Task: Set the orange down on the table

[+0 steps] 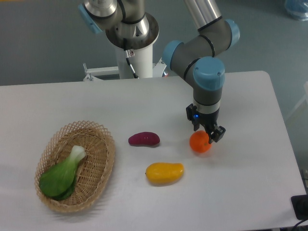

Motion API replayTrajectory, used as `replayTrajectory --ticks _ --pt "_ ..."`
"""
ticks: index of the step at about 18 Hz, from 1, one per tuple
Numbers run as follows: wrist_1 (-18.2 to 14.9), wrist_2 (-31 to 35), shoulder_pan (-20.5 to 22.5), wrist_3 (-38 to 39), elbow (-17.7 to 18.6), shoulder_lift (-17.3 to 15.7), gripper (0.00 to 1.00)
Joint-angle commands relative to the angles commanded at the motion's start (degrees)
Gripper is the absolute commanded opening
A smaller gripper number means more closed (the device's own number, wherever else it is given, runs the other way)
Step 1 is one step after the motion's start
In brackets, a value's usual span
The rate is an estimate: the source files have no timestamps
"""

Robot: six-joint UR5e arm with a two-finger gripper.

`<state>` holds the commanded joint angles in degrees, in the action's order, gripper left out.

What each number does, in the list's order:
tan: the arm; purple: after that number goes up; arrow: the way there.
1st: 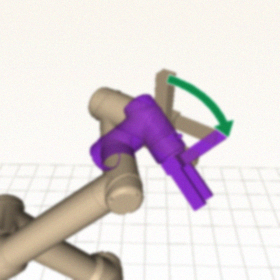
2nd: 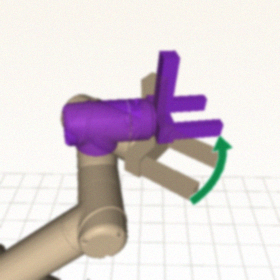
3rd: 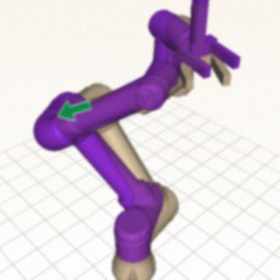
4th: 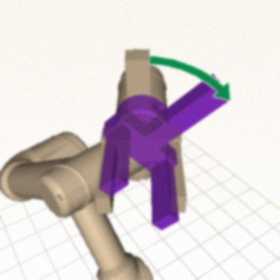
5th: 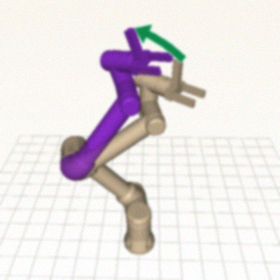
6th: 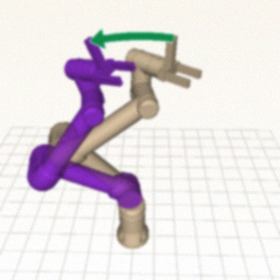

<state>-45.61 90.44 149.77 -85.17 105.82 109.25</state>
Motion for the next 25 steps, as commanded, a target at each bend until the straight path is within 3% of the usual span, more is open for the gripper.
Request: replayTrajectory --ticks 5,8,10,14,17,22,25 --pt "0.2 -0.7 1.0 0.1 -1.1 -0.9 1.00" --pt "0.6 -12.0 3.9 4.5 -1.4 -1.8 1.00" --pt "1.7 -12.1 4.1 4.9 -3.1 -1.4 1.00" --pt "1.0 -11.0 5.5 5.0 -10.3 0.2 1.00" --pt "-3.6 -10.9 5.8 4.9 -12.9 1.7 1.00" --pt "-17.9 -4.1 4.4 4.4 -23.1 6.3 1.00" --pt "-19.4 -2.9 4.2 4.1 -23.6 6.8 1.00"
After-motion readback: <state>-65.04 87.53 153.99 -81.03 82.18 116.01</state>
